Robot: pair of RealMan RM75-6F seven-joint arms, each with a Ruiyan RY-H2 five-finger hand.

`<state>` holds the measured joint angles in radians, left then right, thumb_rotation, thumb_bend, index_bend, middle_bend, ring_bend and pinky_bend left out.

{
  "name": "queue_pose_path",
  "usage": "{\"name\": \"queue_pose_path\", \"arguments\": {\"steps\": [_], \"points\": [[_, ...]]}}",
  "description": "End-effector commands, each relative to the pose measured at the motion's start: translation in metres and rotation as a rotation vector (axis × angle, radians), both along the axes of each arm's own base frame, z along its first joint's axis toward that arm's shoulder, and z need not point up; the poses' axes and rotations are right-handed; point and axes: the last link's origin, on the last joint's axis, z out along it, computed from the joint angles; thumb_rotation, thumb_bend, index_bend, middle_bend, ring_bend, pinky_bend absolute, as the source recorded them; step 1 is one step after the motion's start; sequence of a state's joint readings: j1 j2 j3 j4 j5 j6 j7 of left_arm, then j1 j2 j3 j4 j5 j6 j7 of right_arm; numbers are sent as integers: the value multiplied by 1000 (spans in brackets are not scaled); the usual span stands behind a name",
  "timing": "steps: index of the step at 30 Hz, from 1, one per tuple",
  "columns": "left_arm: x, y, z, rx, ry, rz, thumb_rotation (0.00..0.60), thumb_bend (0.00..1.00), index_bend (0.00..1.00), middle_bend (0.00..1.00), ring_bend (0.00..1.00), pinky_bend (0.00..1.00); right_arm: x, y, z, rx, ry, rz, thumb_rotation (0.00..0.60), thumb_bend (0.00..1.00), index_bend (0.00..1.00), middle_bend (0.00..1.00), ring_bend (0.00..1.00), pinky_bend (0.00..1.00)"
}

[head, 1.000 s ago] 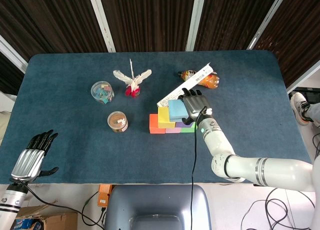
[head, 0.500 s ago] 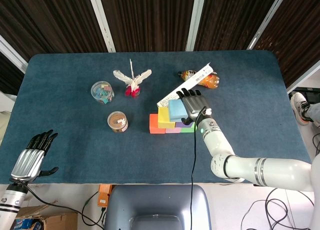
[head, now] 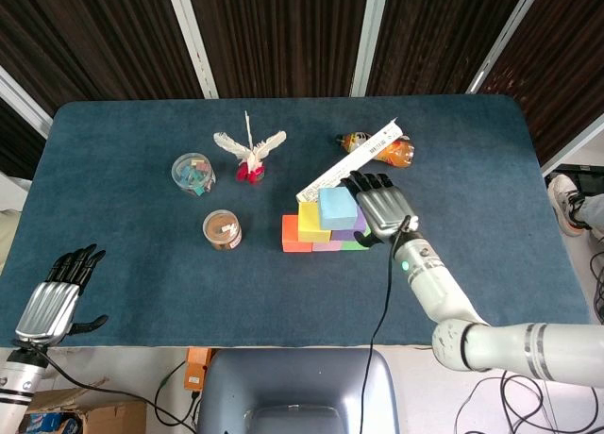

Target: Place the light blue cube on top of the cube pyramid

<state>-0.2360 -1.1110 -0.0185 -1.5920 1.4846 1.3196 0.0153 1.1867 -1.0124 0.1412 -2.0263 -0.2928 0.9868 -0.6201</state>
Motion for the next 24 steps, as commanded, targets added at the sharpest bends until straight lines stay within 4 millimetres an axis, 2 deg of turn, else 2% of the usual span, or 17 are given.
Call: {"name": "queue_pose_path", "arguments": {"steps": [1,5,7,11,13,16,19,24], "points": [[1,-5,2,4,-9,-11,600,37,0,0,0,96,-58,65,41,-113,11,50,600,274,0,0,0,0],[2,-10,3,7,-16,-26,600,37,0,0,0,97,-113,116,57,-226,26,73,600,273,0,0,0,0],[3,-13,3,5,-17,-34,600,38,0,0,0,96,-155,152,61,-283,61,37,600,270,0,0,0,0],[3,-20,2,4,-12,-43,600,37,0,0,0,97,-206,195,53,-369,83,-16,600,269,0,0,0,0],[2,-23,3,9,-8,-40,600,40,0,0,0,96,-222,211,45,-409,79,-20,600,269,0,0,0,0],[2,-25,3,19,-7,-37,600,46,0,0,0,96,-237,225,37,-455,21,-25,600,269,0,0,0,0],[0,-27,3,27,-4,-26,600,46,0,0,0,96,-251,229,32,-496,3,-34,600,269,0,0,0,0],[0,-27,3,33,2,-24,600,46,0,0,0,97,-255,226,33,-473,-2,-23,600,269,0,0,0,0]]}}
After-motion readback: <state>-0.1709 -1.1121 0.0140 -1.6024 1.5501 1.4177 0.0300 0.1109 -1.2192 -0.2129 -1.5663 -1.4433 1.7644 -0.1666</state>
